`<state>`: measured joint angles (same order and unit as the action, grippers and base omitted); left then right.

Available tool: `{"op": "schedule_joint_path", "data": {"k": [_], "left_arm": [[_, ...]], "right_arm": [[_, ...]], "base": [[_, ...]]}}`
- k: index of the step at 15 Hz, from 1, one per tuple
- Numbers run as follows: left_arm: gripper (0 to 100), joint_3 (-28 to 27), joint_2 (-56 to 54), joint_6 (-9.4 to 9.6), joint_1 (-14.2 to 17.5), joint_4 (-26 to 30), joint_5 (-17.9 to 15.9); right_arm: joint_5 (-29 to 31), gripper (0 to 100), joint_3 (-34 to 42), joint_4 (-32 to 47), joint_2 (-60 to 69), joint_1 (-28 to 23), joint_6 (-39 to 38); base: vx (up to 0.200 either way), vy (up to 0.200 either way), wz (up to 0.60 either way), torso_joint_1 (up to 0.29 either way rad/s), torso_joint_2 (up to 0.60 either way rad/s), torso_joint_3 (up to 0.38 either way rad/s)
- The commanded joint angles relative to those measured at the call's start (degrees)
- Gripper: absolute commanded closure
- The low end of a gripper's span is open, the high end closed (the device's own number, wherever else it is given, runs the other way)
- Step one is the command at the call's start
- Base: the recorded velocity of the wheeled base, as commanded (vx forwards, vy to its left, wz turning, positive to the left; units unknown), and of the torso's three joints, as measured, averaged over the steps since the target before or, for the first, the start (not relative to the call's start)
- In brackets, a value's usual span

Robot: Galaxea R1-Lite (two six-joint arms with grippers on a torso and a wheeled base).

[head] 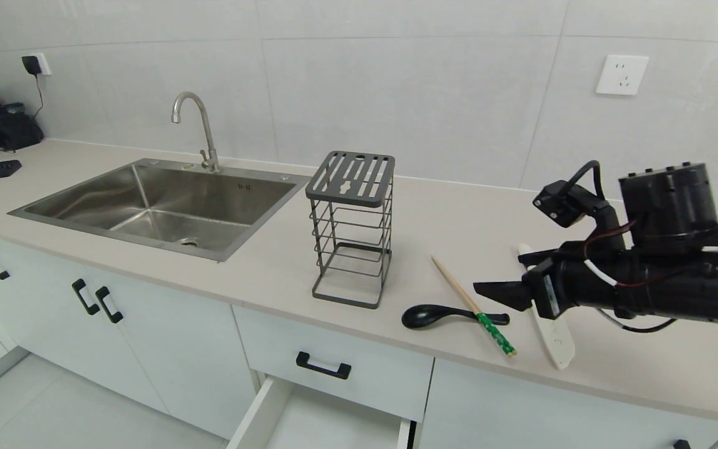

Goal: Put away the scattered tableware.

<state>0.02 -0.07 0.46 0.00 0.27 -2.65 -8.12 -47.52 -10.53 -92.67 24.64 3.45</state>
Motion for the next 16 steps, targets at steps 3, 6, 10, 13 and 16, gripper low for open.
{"op": "schedule_joint_path", "data": {"k": [3,6,10,13,16], "left_arm": [[0,-0.02,0.07,0.06,0.0,0.0,0.18],[0,-0.02,0.07,-0.02,0.0,0.0,0.18],[0,-0.02,0.07,0.06,0.0,0.0,0.18],[0,-0.02,0.07,0.06,0.0,0.0,0.18],[0,-0.02,0.07,-0.02,0.0,-0.09,0.18]], "right_arm": [[6.01,0,-0.91,-0.01,-5.76,1.73,-0.9],[9.88,0,2.96,-0.1,-6.03,0.94,-0.73],[11.02,0,4.98,-0.1,-6.47,1.03,-0.37],[10.93,0,6.56,-0.19,-6.38,1.2,1.3],[10.93,0,6.65,-0.19,-6.47,1.38,1.47]], "base": [[0.0,0.0,0.0,0.0,0.0,0.0],[0.0,0.0,0.0,0.0,0.0,0.0],[0.0,0.0,0.0,0.0,0.0,0.0],[0.0,0.0,0.0,0.0,0.0,0.0],[0.0,0.0,0.0,0.0,0.0,0.0]]}}
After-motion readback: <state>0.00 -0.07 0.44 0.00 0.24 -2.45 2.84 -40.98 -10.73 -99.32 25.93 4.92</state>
